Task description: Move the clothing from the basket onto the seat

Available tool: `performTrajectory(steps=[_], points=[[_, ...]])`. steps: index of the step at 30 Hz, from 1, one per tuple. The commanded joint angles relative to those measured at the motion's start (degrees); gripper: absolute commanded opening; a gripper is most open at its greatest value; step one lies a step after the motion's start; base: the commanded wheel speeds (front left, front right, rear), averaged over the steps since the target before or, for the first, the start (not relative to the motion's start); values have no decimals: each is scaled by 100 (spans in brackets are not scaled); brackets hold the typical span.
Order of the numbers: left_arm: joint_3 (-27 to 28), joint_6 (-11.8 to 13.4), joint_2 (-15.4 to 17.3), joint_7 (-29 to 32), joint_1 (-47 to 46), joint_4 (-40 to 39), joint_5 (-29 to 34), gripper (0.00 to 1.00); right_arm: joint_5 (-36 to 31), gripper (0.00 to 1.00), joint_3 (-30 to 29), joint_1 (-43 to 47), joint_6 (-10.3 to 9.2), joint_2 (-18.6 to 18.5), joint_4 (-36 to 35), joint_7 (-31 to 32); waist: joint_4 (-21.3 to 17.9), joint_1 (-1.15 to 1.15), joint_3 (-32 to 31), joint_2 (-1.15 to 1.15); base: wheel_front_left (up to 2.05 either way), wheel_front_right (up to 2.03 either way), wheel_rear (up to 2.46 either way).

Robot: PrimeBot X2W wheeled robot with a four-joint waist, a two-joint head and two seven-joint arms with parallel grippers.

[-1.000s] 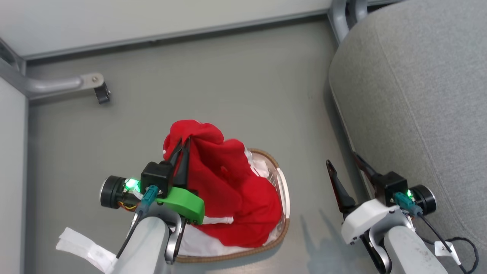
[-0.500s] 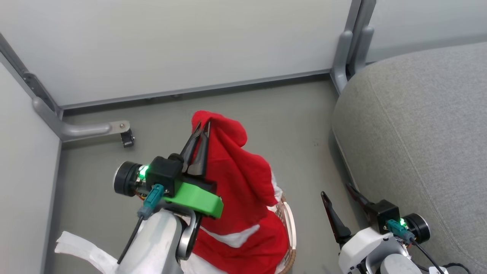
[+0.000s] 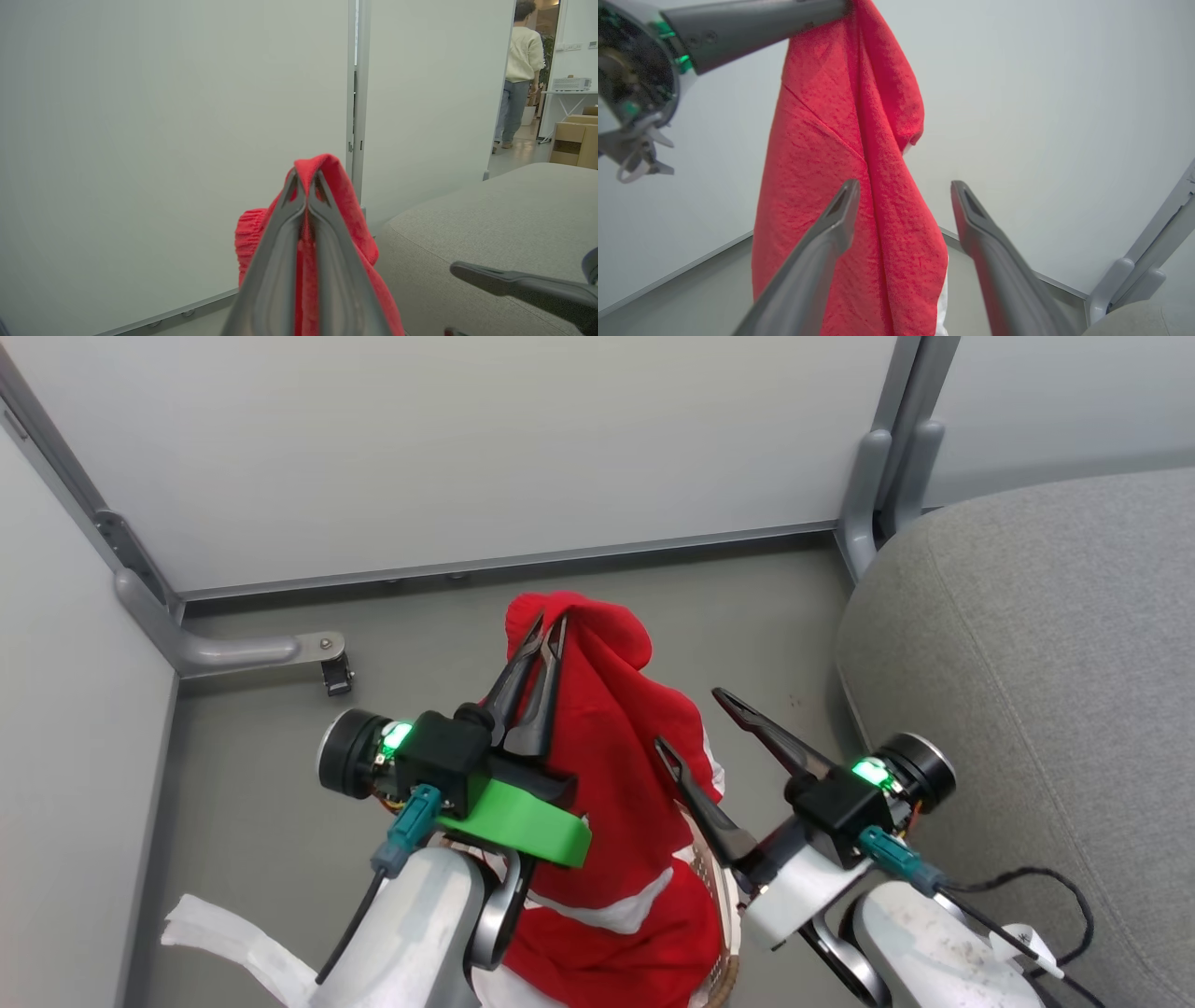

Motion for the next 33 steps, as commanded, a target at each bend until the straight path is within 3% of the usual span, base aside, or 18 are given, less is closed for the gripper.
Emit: performTrajectory(steps=[1,7,17,18,19,20,28,29,30,31,33], points=[[-42,40,14,-1,-21,-24,-79,0,-26,100,134,-188,-4,-39,-11,-25,17,0,9,0,0,0,0],[-336,74,15,-2,-95,-89,-192,0,-39,100,684,-903,-5,-79,458,-25,133,0,36,0,0,0,0],[-783,121,14,-2,-218,-313,-426,0,433,100,1474,-1458,-5,201,2083,-20,465,0,42,0,0,0,0],[-822,131,14,-1,-213,-323,-440,0,587,76,1573,-1473,-5,236,2219,-20,499,0,21,0,0,0,0],[-842,141,14,-2,-200,-327,-442,0,707,16,1623,-1481,-5,260,2304,-20,515,0,12,0,0,0,0],[-851,153,14,-2,-180,-315,-448,0,819,0,1632,-1498,-5,272,2380,-20,525,0,12,0,0,0,0],[-641,197,14,1,-33,-57,-247,0,939,0,999,-1198,-5,232,2109,-20,239,0,98,0,0,0,0],[-592,209,14,1,-11,-29,-214,11,916,0,933,-1157,-5,223,2049,-20,155,0,119,0,0,0,0],[-543,211,14,1,2,-4,-173,47,925,0,796,-1084,-5,210,1947,-20,57,0,131,0,0,0,0],[-485,216,13,1,29,49,-135,100,958,0,674,-1005,-5,220,1822,-21,-67,0,136,0,0,0,0],[-403,220,13,1,86,74,-91,100,934,0,409,-831,-5,185,1624,-20,-298,0,168,0,0,0,0]])
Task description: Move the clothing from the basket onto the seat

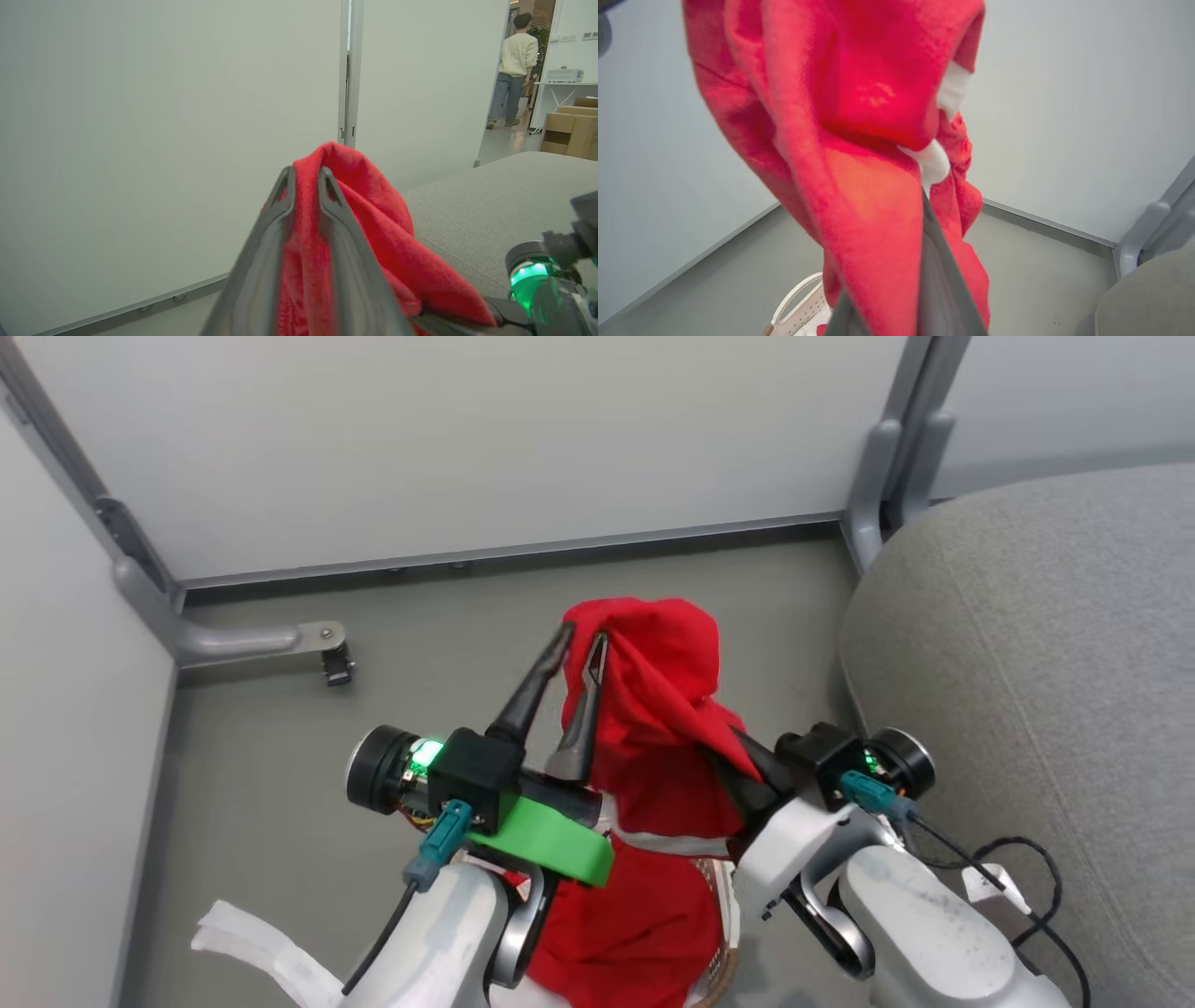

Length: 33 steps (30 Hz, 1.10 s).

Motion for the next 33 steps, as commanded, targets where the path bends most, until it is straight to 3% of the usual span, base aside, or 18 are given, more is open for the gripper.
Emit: performTrajectory(steps=[1,7,16,19,25,33], points=[[55,5,13,4,89,22,100,100,-40,0,-118,170,-6,-40,-105,-13,-459,0,100,0,0,0,0],[246,-105,14,4,118,149,370,100,-155,0,-629,443,-6,-118,-532,-14,-1299,0,364,0,0,0,0],[567,-428,28,4,210,276,784,100,-230,0,-1337,473,-6,80,-792,-14,-2697,0,786,0,0,0,0],[593,-510,30,4,153,274,888,100,-283,0,-1417,356,-6,80,-834,-13,-2958,0,963,0,0,0,0],[548,-710,42,4,44,421,1068,100,-504,0,-1801,-88,-6,-221,-820,-13,-3064,0,1342,0,0,0,0],[474,-861,206,4,-187,614,1296,100,-779,0,-2396,-1387,-6,-998,-467,-13,-2710,0,2085,0,0,0,0]])
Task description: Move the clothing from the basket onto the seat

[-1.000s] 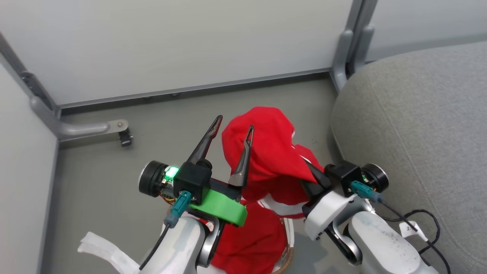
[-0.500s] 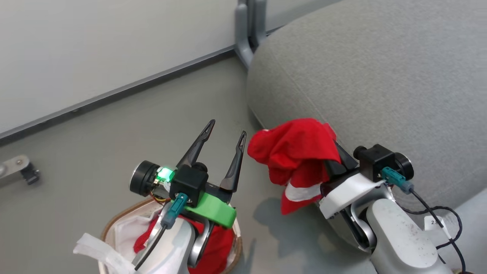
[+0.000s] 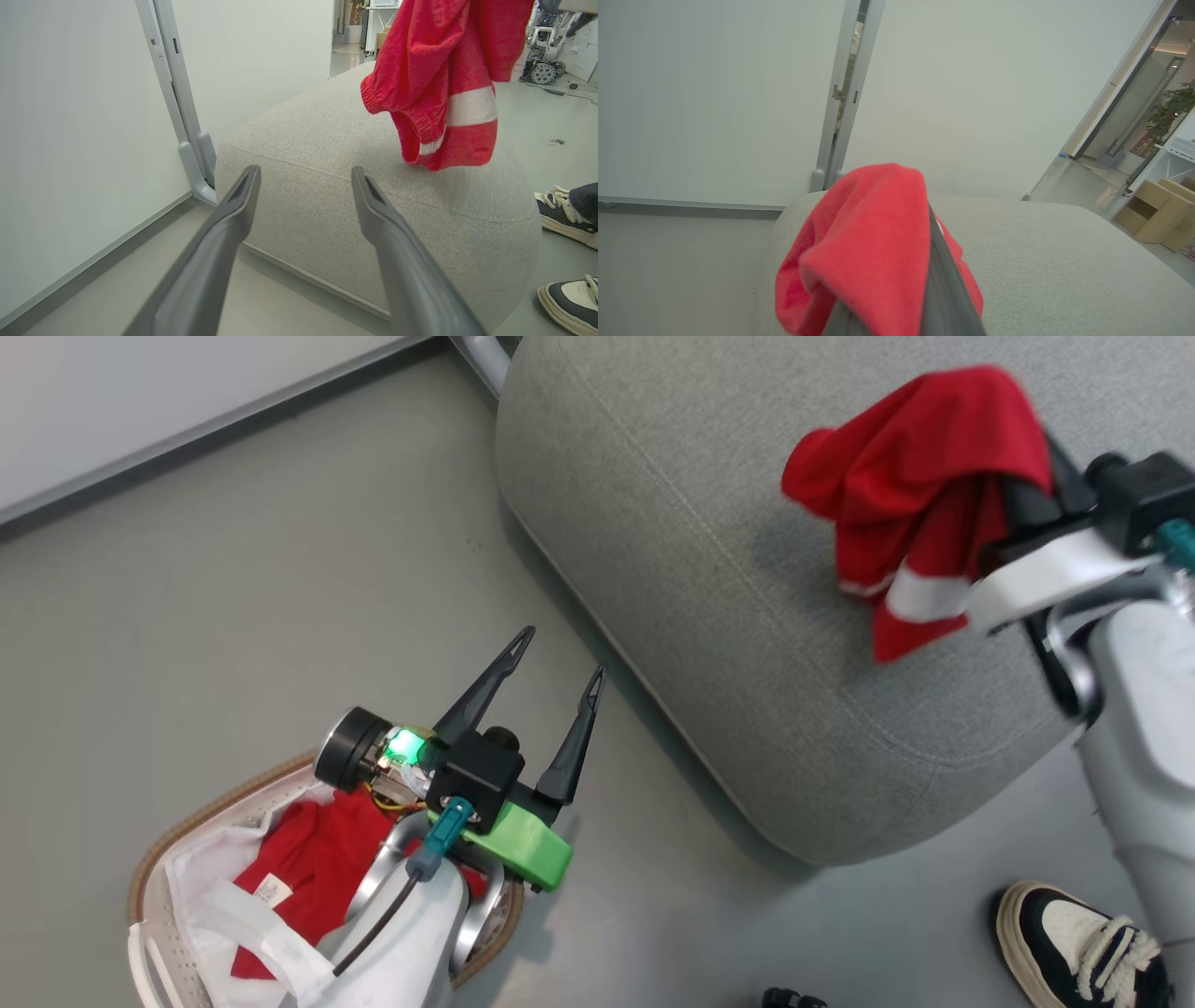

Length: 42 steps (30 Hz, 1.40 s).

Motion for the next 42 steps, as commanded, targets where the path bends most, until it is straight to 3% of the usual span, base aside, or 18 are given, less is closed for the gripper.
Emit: performTrajectory(steps=[1,9,18,19,20,21,25,30,42], points=[[-11,-25,62,3,-149,1,49,100,-29,0,-117,-242,-6,-117,75,-13,268,0,646,0,0,0,0],[-165,-110,159,3,-447,42,176,100,-301,0,-688,-1496,-7,-832,709,-13,829,0,1343,0,0,0,0],[-146,-82,138,2,-735,-19,227,100,-529,0,-1444,-1873,-7,-955,1565,-13,1262,0,1878,0,0,0,0],[-144,-77,131,3,-767,-14,231,100,-531,26,-1569,-1730,-7,-901,1741,-13,1307,0,1920,0,0,0,0],[-139,-72,127,3,-778,-5,222,100,-573,43,-1645,-1630,-6,-880,1830,-13,1331,0,1938,0,0,0,0],[-129,-73,128,3,-789,7,221,100,-623,100,-1738,-1506,-7,-847,1947,-13,1351,0,1947,0,0,0,0],[-62,-34,171,3,-790,66,192,100,-694,100,-2104,-1024,-7,-620,2104,-13,1369,0,1912,0,0,0,0],[73,39,229,3,-656,132,136,100,-727,100,-2338,-325,-7,-303,1784,-13,1293,0,1709,0,0,0,0],[545,284,147,3,-253,154,-77,100,-494,100,-2192,1027,-6,459,658,-13,1366,0,848,0,0,0,0]])
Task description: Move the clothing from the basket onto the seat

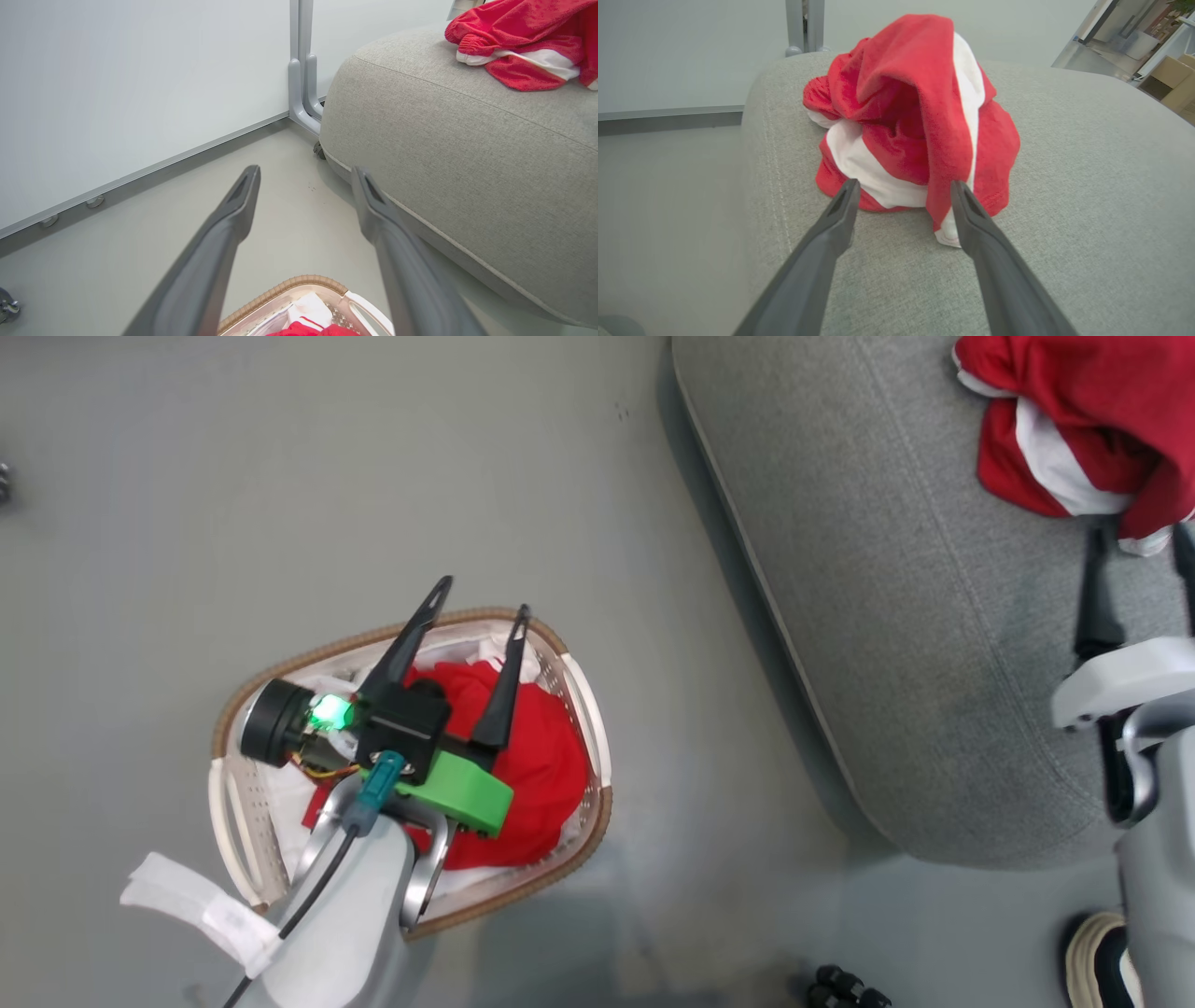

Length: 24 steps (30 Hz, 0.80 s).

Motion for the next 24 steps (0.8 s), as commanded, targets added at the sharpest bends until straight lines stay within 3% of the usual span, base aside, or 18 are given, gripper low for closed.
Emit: performTrajectory(steps=[1,8,24], points=[[72,62,-8,4,89,-26,-46,100,47,100,75,125,-7,37,-72,-13,85,0,-320,0,0,0,0],[626,229,-21,4,406,-24,-137,100,18,100,847,269,-7,255,-413,-13,481,0,-834,0,0,0,0],[1920,336,-123,4,1292,55,-135,100,6,100,1602,725,-6,610,-457,-13,1359,0,-1738,0,0,0,0]])
